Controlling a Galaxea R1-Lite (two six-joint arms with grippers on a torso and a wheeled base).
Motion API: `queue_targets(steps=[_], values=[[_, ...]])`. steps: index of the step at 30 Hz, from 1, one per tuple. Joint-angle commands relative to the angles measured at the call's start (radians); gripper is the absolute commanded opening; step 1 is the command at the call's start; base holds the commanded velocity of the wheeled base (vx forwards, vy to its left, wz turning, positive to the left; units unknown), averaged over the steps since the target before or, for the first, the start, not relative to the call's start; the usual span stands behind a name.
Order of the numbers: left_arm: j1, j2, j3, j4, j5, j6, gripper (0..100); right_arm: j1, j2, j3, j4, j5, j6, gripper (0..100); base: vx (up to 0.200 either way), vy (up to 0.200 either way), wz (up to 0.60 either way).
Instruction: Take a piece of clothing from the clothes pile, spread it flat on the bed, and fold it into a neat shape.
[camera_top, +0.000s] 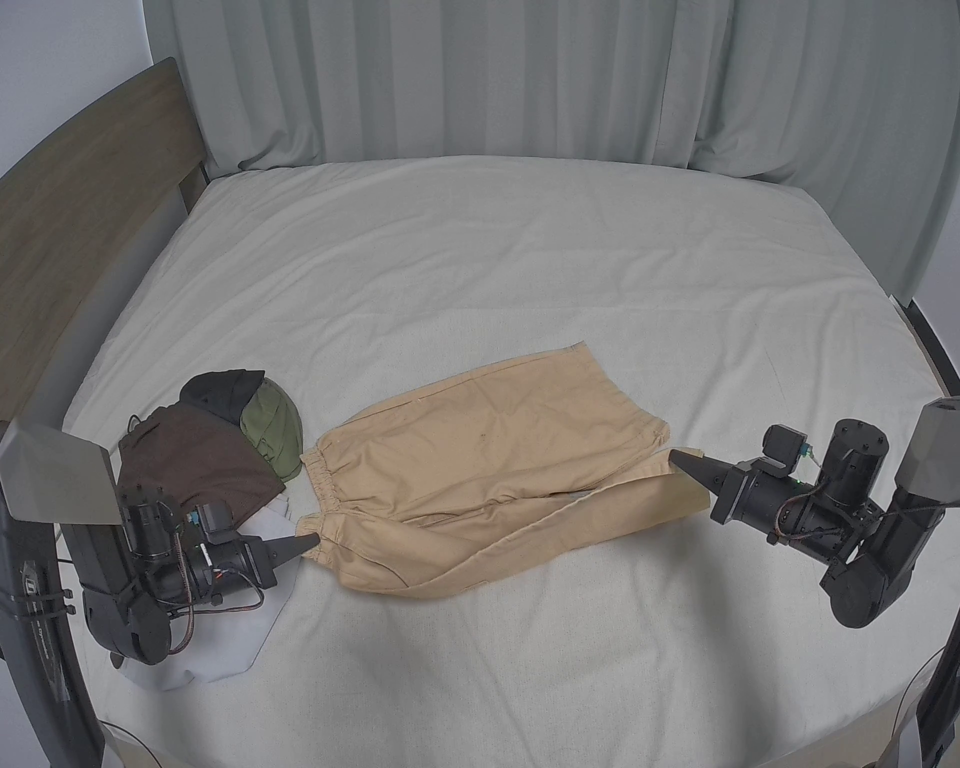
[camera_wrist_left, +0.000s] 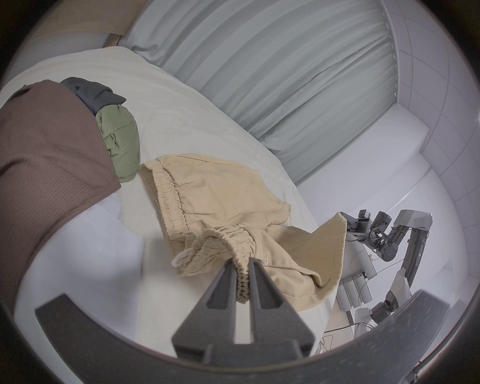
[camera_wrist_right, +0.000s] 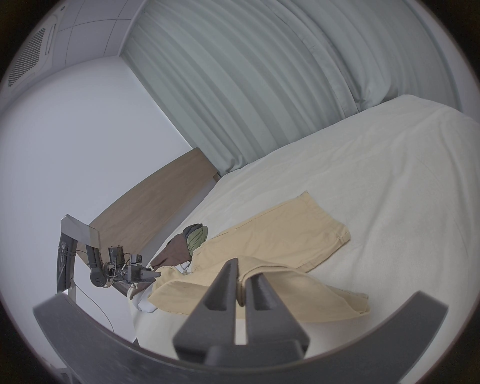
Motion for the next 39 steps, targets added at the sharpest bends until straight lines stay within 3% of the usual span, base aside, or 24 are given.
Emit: queue_targets(steps=[1, 12, 19, 39], values=[[0.0, 0.0, -0.003, -0.001, 0.006, -0.001, 0, 0.001, -0.001, -0.009, -0.002, -0.002, 0.0, 0, 0.0, 0.0, 0.0], [0.0, -0.023, -0.009, -0.001, 0.006, -0.033, 0, 0.006, -0.015, -0.032, -0.002, -0.003, 0.0, 0, 0.0, 0.0, 0.0], [0.01, -0.033, -0.017, -0.001, 0.008, -0.056, 0, 0.017, -0.012, -0.07, 0.0, -0.051, 0.0, 0, 0.0, 0.0, 0.0], [0.025, -0.031, -0.038, -0.001, 0.02, -0.065, 0, 0.017, 0.043, -0.224, 0.001, -0.052, 0.006, 0, 0.0, 0.0, 0.0]])
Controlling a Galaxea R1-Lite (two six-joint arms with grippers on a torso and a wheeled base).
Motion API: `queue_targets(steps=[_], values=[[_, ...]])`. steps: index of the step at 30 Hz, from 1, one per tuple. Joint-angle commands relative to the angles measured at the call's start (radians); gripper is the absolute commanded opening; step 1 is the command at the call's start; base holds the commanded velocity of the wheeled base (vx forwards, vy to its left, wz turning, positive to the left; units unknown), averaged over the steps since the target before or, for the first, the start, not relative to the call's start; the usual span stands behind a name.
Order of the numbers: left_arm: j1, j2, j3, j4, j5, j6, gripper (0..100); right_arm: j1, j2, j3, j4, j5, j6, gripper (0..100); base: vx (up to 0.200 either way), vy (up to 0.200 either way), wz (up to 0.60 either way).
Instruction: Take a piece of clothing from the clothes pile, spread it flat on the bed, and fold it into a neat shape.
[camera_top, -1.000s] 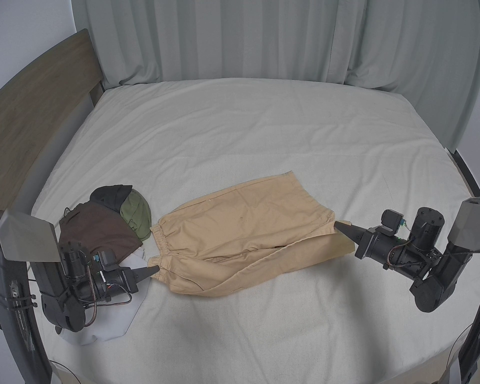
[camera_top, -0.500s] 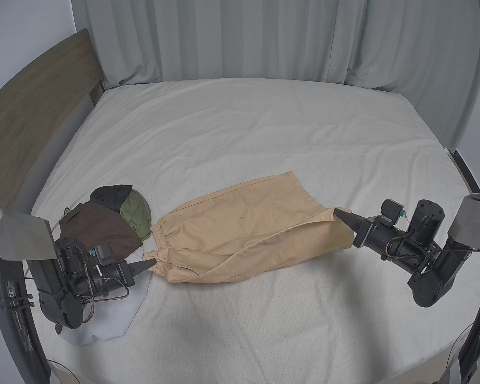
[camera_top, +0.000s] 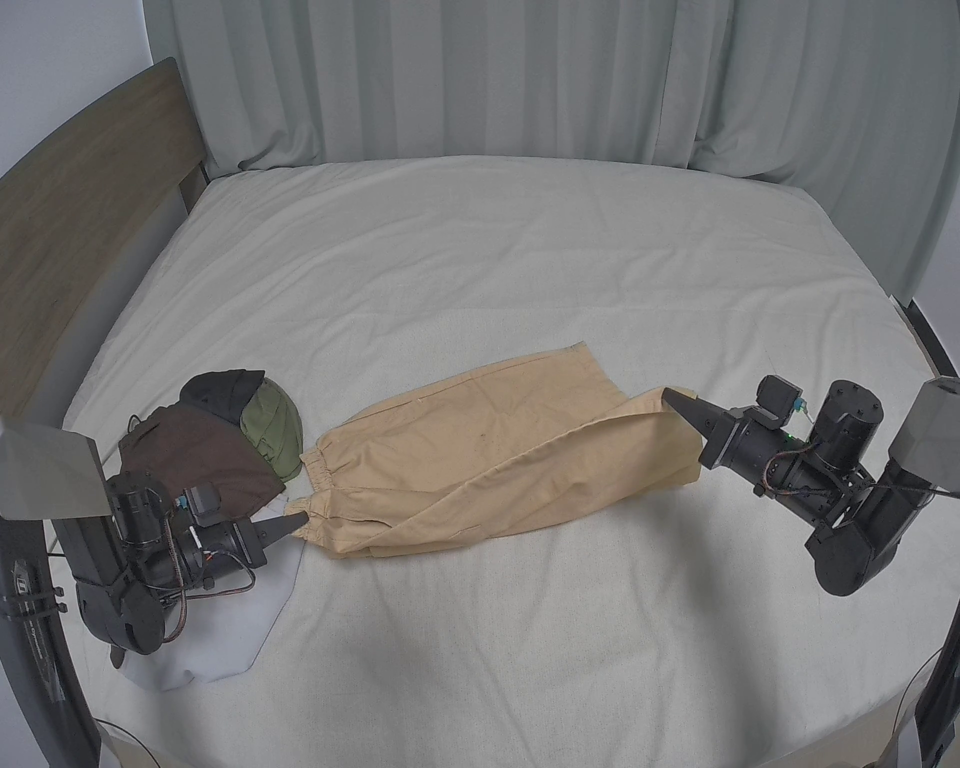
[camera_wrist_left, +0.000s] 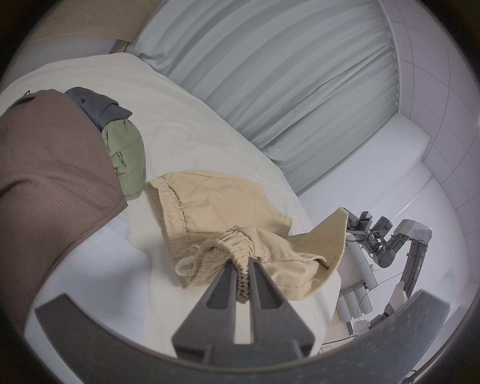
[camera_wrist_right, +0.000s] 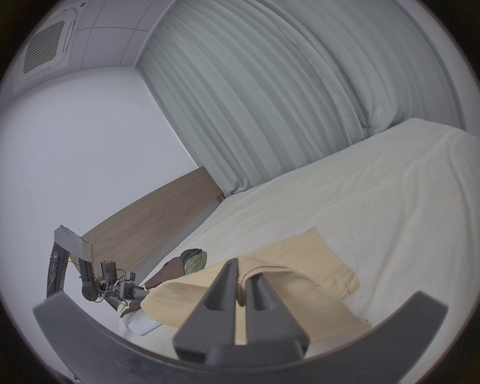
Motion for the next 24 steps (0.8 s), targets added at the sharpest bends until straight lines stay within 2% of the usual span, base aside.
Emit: queue_targets(steps=[1, 10, 15, 24], values=[[0.001, 0.001, -0.006, 0.0, 0.007, -0.001, 0, 0.0, 0.03, -0.044, 0.0, -0.001, 0.001, 0, 0.0, 0.0, 0.0], [-0.001, 0.005, -0.027, 0.0, 0.045, -0.009, 0, 0.01, 0.055, -0.128, 0.001, 0.001, 0.027, 0, 0.0, 0.0, 0.0], [0.007, 0.001, -0.05, 0.0, 0.071, -0.053, 0, 0.01, 0.09, -0.168, 0.001, 0.006, 0.027, 0, 0.0, 0.0, 0.0], [0.02, 0.008, -0.08, 0.0, 0.077, -0.073, 0, 0.009, 0.132, -0.244, 0.001, 0.007, 0.025, 0, 0.0, 0.0, 0.0]])
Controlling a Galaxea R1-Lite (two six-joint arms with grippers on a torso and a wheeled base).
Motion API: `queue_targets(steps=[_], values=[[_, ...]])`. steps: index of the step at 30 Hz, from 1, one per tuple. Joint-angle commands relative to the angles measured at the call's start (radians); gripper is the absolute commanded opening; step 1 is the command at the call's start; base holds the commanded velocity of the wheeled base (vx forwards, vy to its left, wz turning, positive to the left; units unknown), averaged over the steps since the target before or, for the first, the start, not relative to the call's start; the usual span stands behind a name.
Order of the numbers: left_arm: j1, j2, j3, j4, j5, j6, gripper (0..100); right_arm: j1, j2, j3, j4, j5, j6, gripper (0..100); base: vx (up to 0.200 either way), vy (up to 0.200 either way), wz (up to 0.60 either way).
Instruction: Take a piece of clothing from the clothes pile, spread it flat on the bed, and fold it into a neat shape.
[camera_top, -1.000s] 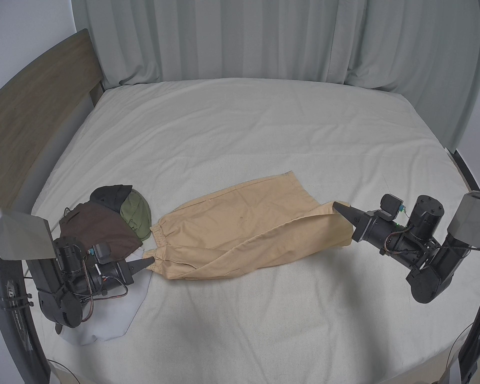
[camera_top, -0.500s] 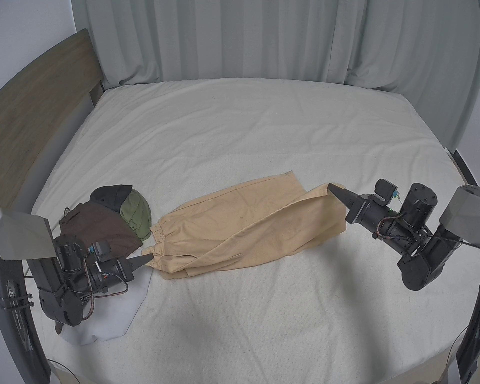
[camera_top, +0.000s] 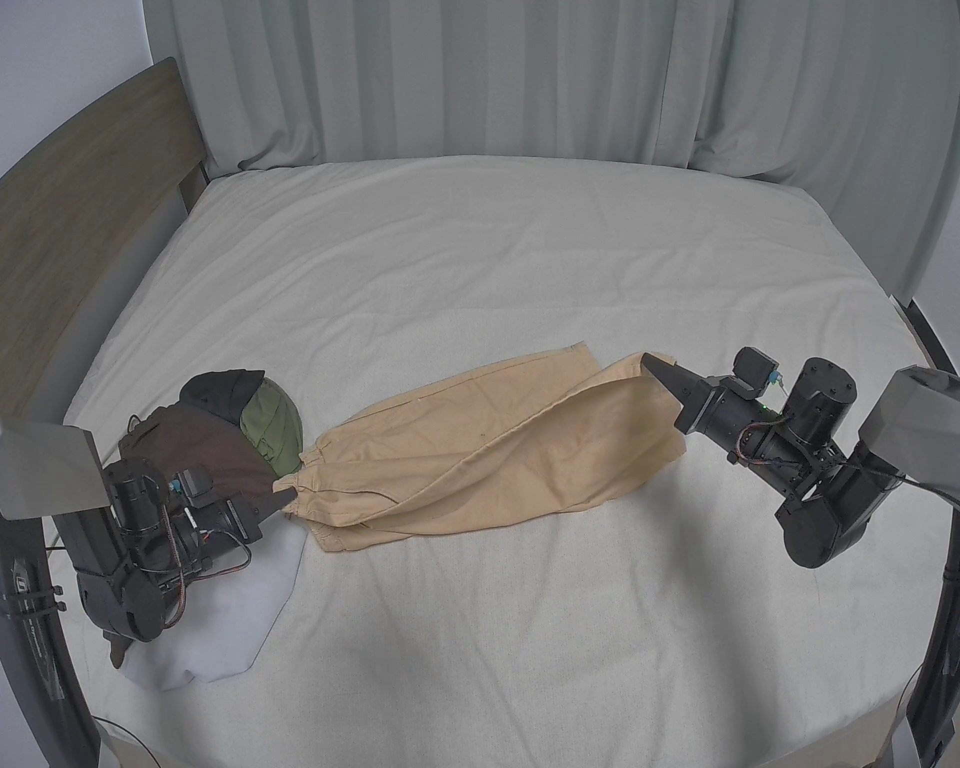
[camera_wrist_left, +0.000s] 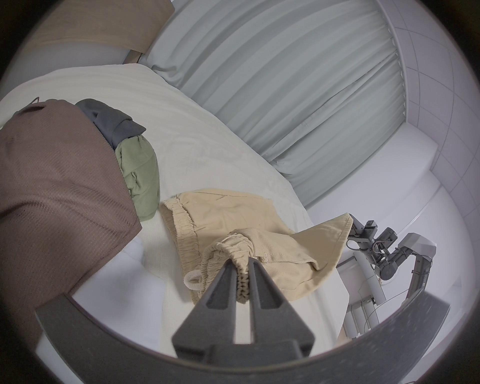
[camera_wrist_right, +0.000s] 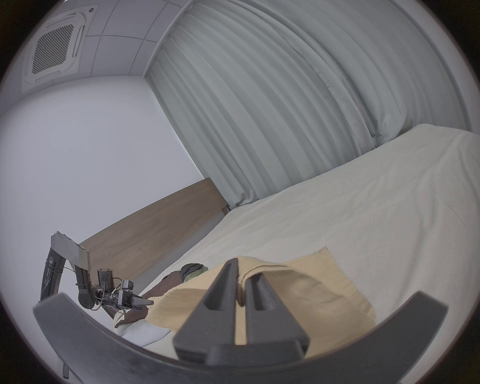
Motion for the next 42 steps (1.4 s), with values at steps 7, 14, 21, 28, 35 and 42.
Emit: queue_targets(steps=[7, 14, 21, 28, 35, 42], values=[[0.005, 0.006, -0.036, 0.0, 0.046, -0.042, 0, -0.003, 0.073, -0.107, 0.001, 0.003, 0.001, 0, 0.0, 0.0, 0.0], [0.002, 0.012, -0.036, 0.001, 0.048, -0.042, 0, -0.004, 0.108, -0.156, 0.004, 0.016, -0.001, 0, 0.0, 0.0, 0.0], [-0.003, 0.021, -0.035, 0.001, 0.049, -0.041, 0, -0.01, 0.173, -0.242, 0.007, 0.02, -0.001, 0, 0.0, 0.0, 0.0], [-0.004, 0.024, -0.04, 0.001, 0.052, -0.042, 0, -0.012, 0.236, -0.328, 0.013, 0.02, -0.001, 0, 0.0, 0.0, 0.0], [-0.012, 0.037, -0.049, 0.001, 0.069, -0.052, 0, -0.016, 0.285, -0.412, 0.055, 0.028, -0.001, 0, 0.0, 0.0, 0.0], [-0.012, 0.037, -0.055, 0.001, 0.071, -0.072, 0, -0.016, 0.312, -0.471, 0.095, 0.026, -0.002, 0, 0.0, 0.0, 0.0]])
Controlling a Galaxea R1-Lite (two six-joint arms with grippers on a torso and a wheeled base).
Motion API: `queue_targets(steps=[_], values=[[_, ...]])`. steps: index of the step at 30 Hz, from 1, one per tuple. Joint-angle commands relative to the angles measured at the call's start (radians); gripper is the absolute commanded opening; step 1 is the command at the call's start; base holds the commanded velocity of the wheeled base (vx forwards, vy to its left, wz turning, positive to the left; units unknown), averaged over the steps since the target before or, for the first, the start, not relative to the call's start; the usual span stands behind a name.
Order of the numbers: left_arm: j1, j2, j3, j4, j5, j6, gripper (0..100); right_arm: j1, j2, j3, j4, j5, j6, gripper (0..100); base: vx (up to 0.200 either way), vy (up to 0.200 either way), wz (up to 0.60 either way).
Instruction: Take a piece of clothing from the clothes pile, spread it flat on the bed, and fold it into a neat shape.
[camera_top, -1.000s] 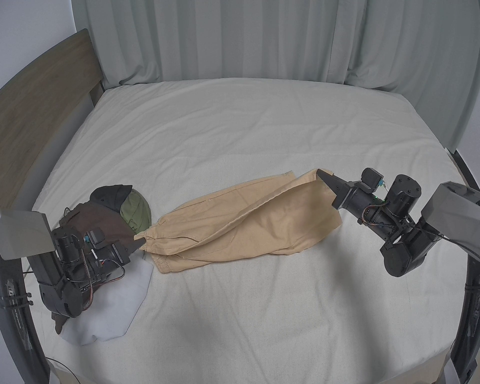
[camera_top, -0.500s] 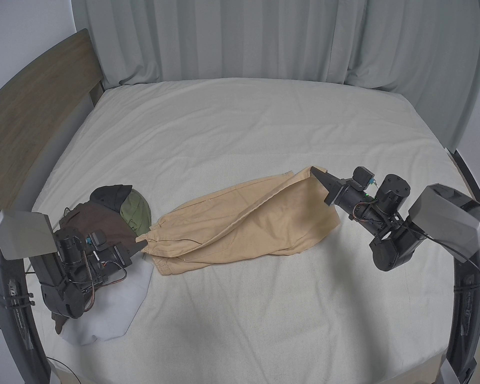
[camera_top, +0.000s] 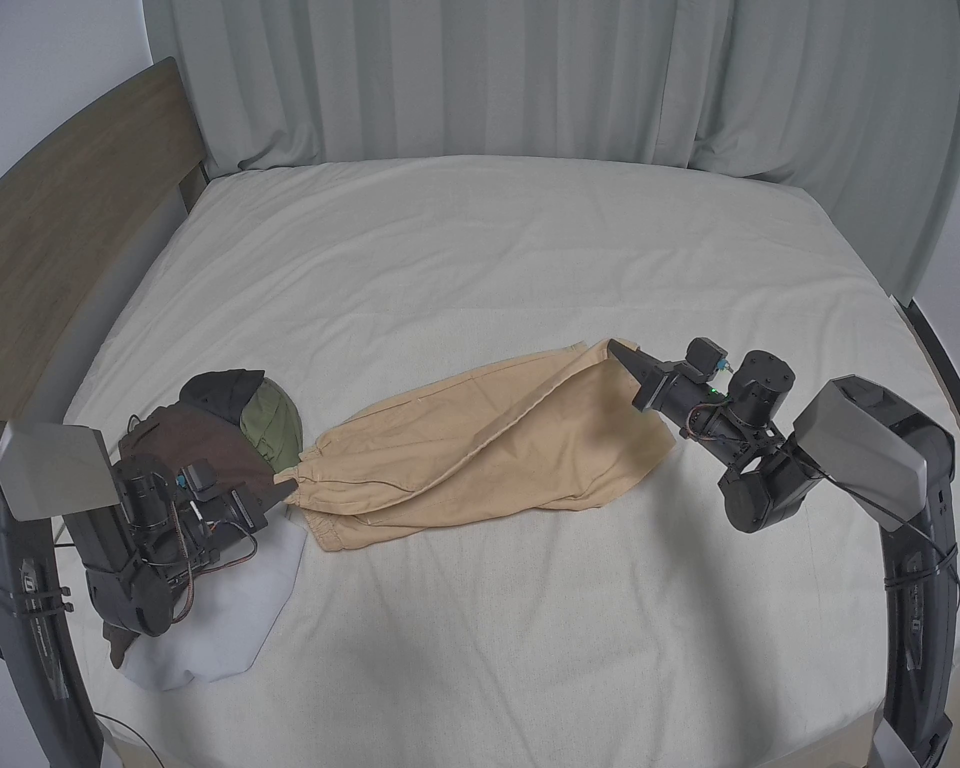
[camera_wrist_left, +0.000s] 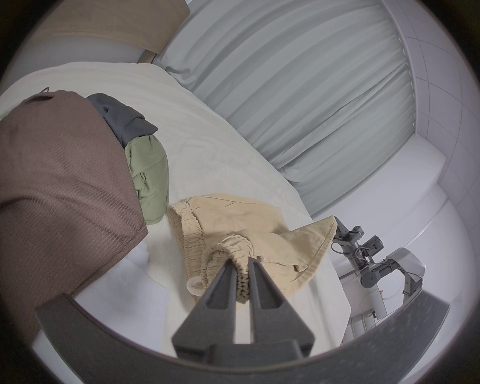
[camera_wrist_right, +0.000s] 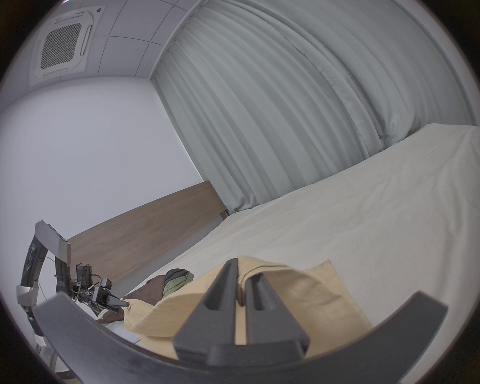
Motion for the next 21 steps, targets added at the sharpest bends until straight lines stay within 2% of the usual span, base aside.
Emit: queue_targets(steps=[1, 17, 21], values=[[0.0, 0.004, -0.003, -0.001, 0.0, -0.002, 0, 0.0, 0.024, -0.027, 0.002, 0.0, 0.0, 0, 0.0, 0.0, 0.0], [-0.007, 0.025, -0.021, -0.001, 0.003, -0.032, 0, -0.009, 0.054, -0.086, 0.029, 0.0, 0.0, 0, 0.0, 0.0, 0.0], [-0.02, 0.043, -0.032, -0.001, 0.031, -0.034, 0, -0.009, 0.067, -0.106, 0.039, 0.0, 0.0, 0, 0.0, 0.0, 0.0]])
